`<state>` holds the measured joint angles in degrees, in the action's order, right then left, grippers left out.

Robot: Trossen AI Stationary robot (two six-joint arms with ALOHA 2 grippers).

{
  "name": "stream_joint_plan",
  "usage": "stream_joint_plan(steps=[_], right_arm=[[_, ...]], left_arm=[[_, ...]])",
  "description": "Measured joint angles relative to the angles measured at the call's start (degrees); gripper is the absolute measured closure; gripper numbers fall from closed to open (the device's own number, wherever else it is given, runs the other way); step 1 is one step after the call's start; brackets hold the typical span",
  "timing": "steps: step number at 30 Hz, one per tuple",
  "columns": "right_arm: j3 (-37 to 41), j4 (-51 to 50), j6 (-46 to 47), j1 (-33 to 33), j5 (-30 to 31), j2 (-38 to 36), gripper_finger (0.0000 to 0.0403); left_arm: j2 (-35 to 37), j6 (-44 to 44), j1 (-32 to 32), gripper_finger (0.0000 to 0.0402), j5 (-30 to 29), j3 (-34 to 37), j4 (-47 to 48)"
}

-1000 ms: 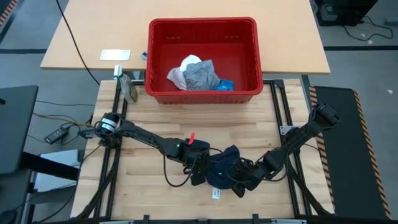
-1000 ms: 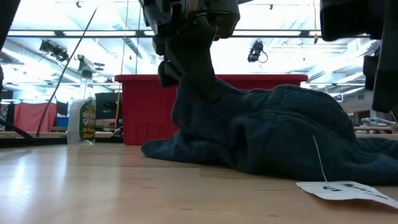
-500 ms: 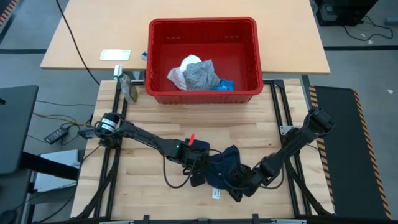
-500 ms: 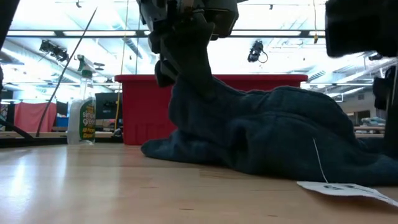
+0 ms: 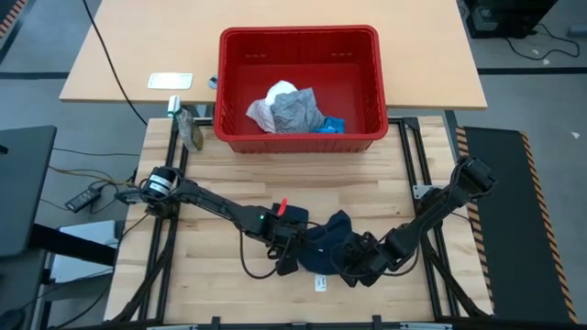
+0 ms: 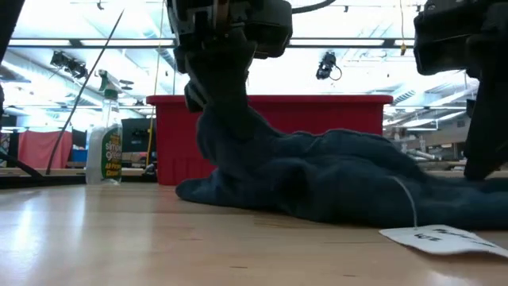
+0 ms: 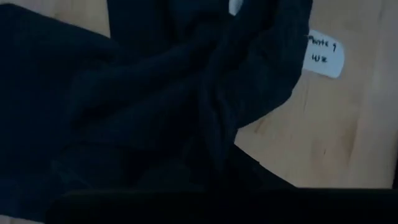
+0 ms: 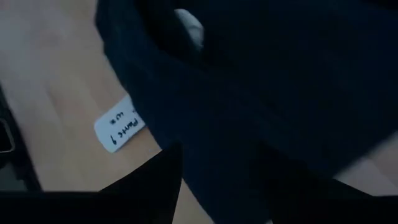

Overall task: Fold laundry
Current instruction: Fold the dark blue shorts

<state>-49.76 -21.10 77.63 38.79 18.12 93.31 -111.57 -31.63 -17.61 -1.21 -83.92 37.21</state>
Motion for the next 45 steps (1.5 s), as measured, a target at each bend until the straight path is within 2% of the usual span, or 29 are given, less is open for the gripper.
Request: stream_joint_plan(steps=[12, 15, 24, 31, 36, 41, 45], right_arm=[[0.1, -0.5, -4.0, -4.1, 0.4, 0.4, 0.0202], [1.0, 3.0, -4.8, -5.5, -1.1, 0.4, 0.0202], [2.9, 3.9, -1.2, -6.0, -4.8, 0.4, 0.0202], [3.5, 6.5, -2.8, -6.0, -5.4, 0.4, 0.0206], [3.5, 10.6, -5.8, -6.0, -6.4, 1.4, 0.0239], [3.2, 15.8, -8.1, -6.5, -11.5, 6.1, 0.0273], [2.4, 16.9, -8.2, -6.6, -11.7, 7.5, 0.0301]], left_arm=[[0.0, -1.3, 0.0, 0.0381, 0.0, 0.0, 1.6], [0.0, -1.1, 0.2, 0.0381, 0.0, 0.0, 1.6], [0.0, -0.6, 0.2, 0.0381, 0.0, 0.0, 2.1], [0.0, -0.6, 0.2, 0.0381, 0.0, 0.0, 2.1], [0.0, -0.6, 0.2, 0.0381, 0.0, 0.0, 2.0], [0.0, -0.7, 0.4, 0.0381, 0.0, 0.0, 2.2], [0.0, -1.3, 0.4, 0.0381, 0.0, 0.0, 2.2]])
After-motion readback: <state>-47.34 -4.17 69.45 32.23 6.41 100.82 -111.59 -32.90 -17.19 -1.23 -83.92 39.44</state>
